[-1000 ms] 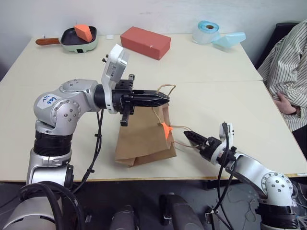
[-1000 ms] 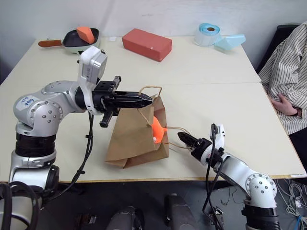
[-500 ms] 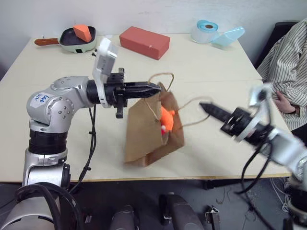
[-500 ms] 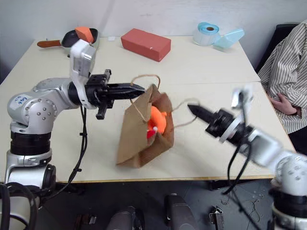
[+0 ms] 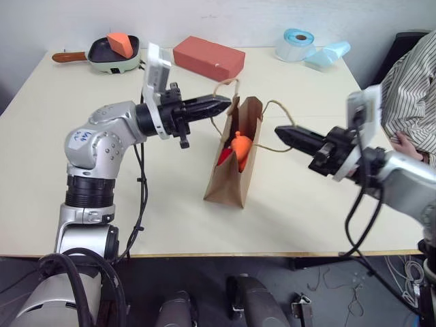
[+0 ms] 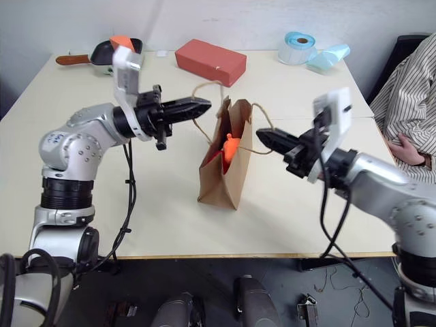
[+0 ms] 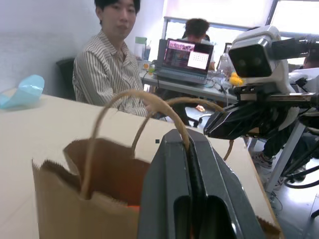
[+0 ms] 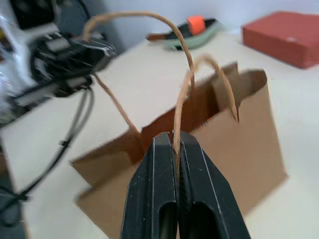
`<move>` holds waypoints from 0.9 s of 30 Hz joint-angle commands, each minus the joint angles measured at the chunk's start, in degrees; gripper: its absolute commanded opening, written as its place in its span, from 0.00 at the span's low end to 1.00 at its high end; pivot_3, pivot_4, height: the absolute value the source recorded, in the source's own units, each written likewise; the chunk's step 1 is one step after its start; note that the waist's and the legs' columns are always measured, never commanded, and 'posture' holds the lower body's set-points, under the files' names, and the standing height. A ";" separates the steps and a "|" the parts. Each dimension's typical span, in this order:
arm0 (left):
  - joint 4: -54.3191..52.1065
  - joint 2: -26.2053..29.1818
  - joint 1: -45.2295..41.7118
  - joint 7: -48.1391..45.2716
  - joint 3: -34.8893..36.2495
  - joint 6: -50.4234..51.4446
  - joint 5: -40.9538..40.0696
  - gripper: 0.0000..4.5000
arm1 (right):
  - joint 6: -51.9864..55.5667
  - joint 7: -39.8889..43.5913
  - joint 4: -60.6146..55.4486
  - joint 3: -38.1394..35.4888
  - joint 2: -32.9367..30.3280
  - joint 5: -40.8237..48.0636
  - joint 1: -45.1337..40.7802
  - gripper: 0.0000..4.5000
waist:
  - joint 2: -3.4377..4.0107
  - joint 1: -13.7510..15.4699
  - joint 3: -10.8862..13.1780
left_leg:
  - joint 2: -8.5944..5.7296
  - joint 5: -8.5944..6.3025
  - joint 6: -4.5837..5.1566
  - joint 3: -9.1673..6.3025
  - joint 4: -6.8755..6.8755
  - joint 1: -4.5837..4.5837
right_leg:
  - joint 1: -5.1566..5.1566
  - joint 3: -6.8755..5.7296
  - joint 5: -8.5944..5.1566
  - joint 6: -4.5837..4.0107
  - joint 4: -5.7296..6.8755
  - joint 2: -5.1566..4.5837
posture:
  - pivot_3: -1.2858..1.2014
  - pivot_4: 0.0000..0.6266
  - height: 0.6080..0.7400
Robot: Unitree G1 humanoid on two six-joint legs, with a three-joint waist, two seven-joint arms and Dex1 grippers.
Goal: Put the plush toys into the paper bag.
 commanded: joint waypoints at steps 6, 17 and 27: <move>-1.63 3.53 -0.09 -1.44 5.60 4.87 -4.18 0.35 | -3.15 4.19 -3.70 -5.49 3.58 0.32 -0.87 0.22 | 0.00 -0.32 0.00 | 0.02 0.00 0.00 0.01 0.01 0.03 | 0.01 -0.02 0.00 0.00 0.03 -0.01 | 0.52 0.24 1.00; -30.70 19.01 25.23 2.06 18.25 18.31 -16.56 0.99 | 2.92 27.38 -8.31 -26.87 -9.94 10.79 19.08 0.60 | 0.00 -0.17 0.00 | -0.01 -0.01 0.02 -0.17 -0.02 0.13 | 0.23 -0.06 0.00 0.00 -0.07 -0.07 | 0.52 0.24 1.00; -30.16 3.79 30.50 12.66 0.77 -0.94 2.07 1.00 | -9.96 25.55 0.41 9.54 2.27 -34.01 10.73 0.14 | -0.35 0.19 -0.22 | -0.07 -0.06 0.11 -0.54 -0.12 0.61 | 1.09 -0.23 0.10 0.20 -0.59 0.00 | 0.52 0.24 1.00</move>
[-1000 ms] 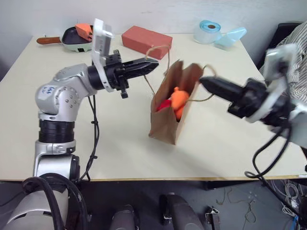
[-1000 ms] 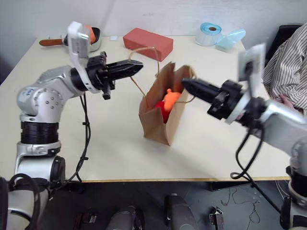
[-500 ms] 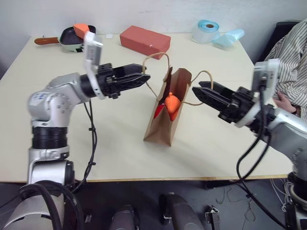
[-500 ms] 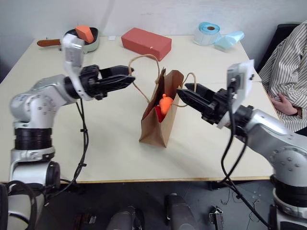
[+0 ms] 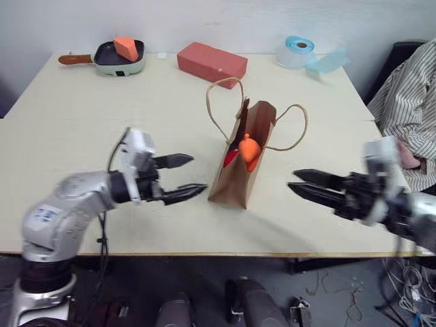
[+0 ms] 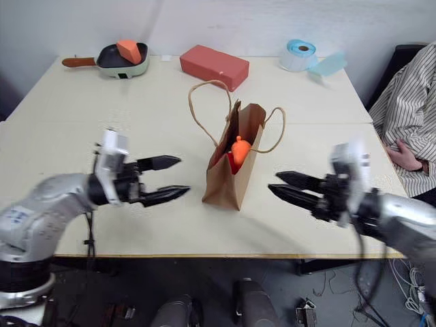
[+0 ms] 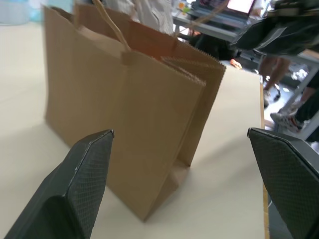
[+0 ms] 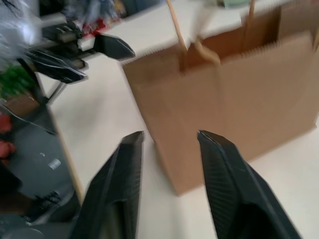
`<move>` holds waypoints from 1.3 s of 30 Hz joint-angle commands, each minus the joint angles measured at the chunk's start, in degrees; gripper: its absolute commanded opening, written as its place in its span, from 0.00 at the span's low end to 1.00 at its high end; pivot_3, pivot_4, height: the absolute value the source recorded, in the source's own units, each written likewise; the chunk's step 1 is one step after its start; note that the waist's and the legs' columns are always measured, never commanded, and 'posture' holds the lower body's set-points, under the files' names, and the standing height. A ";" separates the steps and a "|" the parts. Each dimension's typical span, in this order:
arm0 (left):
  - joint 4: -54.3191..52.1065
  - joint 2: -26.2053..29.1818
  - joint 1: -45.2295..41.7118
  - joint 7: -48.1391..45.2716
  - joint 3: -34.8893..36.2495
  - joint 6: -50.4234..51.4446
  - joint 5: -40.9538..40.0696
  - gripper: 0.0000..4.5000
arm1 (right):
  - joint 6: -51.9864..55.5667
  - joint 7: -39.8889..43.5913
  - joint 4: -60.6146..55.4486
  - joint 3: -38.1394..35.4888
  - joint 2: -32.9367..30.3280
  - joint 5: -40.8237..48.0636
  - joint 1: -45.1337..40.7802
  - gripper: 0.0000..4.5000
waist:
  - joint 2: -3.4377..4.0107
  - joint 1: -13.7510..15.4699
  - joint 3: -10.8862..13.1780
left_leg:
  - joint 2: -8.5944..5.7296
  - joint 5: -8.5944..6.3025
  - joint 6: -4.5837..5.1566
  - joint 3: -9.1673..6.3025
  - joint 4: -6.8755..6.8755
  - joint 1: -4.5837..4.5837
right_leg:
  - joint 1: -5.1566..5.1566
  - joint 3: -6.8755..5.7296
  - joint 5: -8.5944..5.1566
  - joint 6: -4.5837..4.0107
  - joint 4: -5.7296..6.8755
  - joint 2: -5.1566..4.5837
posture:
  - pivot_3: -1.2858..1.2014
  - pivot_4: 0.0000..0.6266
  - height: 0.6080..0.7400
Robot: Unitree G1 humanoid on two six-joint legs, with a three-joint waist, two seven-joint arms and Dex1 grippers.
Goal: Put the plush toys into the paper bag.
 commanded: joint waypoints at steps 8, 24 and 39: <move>8.48 -5.53 -4.64 -0.96 -6.48 -12.51 8.54 1.00 | -10.34 -2.79 13.93 19.28 16.07 -27.15 -13.60 0.00 | 0.03 0.38 0.01 | 0.05 0.03 -0.05 0.01 0.10 -0.39 | -0.44 -0.14 -0.02 -0.05 0.10 -0.03 | 0.52 0.24 1.00; 18.43 -15.79 -8.67 5.38 -8.82 -20.58 16.84 0.73 | -7.38 -0.31 9.49 18.83 20.72 -30.01 -13.63 0.00 | 0.03 0.57 0.01 | 0.04 0.01 -0.01 -0.01 0.19 -0.44 | -0.45 -0.24 -0.02 -0.06 0.18 -0.09 | 0.52 0.24 1.00; 28.08 -6.75 -17.09 -21.98 -7.49 -18.07 7.26 0.00 | 1.08 9.23 -13.36 -13.39 4.35 -4.42 4.05 0.08 | 0.05 0.88 0.03 | 0.03 0.00 0.00 -0.10 0.19 -0.49 | -0.43 -0.37 -0.03 -0.06 0.14 -0.12 | 0.52 0.24 1.00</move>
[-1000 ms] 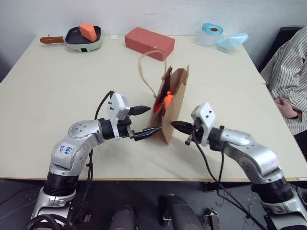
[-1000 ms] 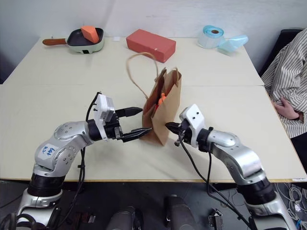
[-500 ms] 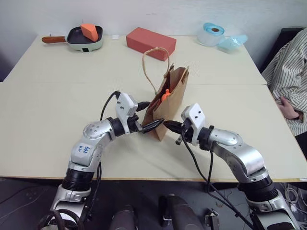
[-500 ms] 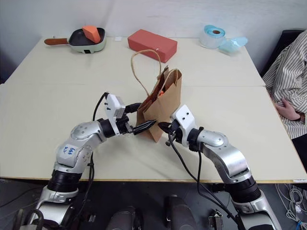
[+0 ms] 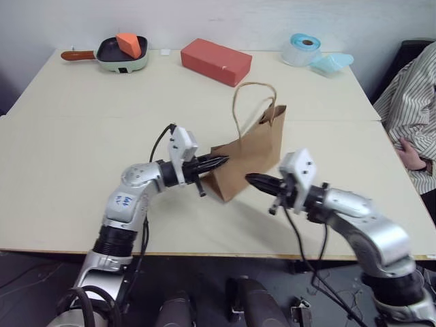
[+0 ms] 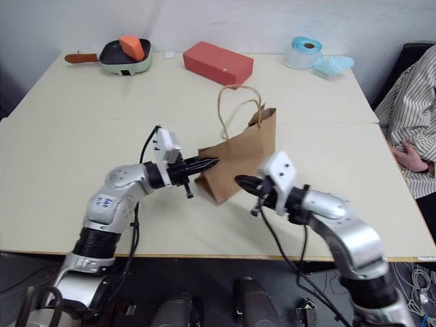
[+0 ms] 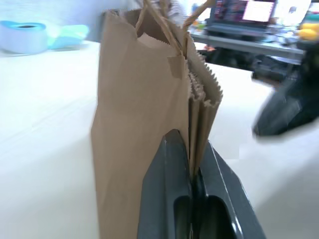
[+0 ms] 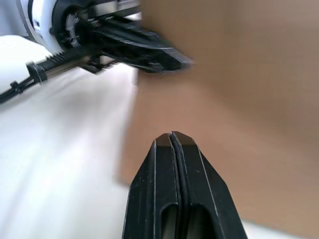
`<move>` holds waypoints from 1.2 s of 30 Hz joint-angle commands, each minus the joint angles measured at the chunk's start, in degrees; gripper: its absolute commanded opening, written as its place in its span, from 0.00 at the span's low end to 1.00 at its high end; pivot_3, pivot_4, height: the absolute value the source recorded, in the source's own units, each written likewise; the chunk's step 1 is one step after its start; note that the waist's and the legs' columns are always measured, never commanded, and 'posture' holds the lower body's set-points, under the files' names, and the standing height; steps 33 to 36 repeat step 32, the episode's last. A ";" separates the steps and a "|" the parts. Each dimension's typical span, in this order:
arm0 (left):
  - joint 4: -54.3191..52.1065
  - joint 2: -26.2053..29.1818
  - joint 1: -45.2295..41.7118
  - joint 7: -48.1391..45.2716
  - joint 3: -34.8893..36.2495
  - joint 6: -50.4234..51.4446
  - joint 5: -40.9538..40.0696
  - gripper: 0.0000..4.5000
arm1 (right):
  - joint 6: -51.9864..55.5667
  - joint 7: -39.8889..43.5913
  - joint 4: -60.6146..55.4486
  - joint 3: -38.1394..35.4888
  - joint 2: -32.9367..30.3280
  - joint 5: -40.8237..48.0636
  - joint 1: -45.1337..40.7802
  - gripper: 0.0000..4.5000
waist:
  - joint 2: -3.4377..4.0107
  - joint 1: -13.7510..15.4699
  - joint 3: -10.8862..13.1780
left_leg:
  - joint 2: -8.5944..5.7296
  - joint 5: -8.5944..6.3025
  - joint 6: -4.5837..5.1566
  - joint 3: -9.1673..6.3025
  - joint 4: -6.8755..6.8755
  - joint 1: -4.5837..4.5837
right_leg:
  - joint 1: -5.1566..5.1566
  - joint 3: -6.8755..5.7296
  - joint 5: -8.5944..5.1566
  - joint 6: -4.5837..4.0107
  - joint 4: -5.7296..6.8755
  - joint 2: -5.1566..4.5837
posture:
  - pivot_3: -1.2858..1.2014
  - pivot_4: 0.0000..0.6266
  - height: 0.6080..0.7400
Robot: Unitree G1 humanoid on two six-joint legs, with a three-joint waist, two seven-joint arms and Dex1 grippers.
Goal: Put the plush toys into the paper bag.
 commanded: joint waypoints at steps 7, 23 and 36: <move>21.89 1.90 -16.88 -29.55 -6.17 -11.73 2.96 0.00 | 13.71 10.62 -10.44 -57.19 -16.77 41.31 26.44 0.57 | -0.04 0.29 -0.03 | -0.07 -0.01 0.02 -0.31 0.02 0.15 | 0.51 -0.21 0.00 0.00 -0.27 0.04 | 0.52 0.24 1.00; 7.79 24.43 -10.30 -28.13 7.05 7.03 -1.44 0.65 | 5.58 19.20 2.63 -48.91 -24.86 29.74 26.48 1.00 | -0.35 -1.81 0.14 | -0.05 -0.03 -0.10 -0.56 -0.16 0.30 | 0.27 0.23 0.01 0.02 -0.07 0.25 | 0.52 0.24 1.00; -9.30 43.13 -0.24 -23.58 26.84 29.62 -15.73 0.99 | 4.65 33.92 25.00 -39.07 -35.89 24.73 12.60 1.00 | -0.03 0.07 0.20 | -0.21 -0.17 0.14 -0.81 0.01 0.23 | 0.41 0.15 -0.03 0.00 -0.26 0.06 | 0.52 0.24 1.00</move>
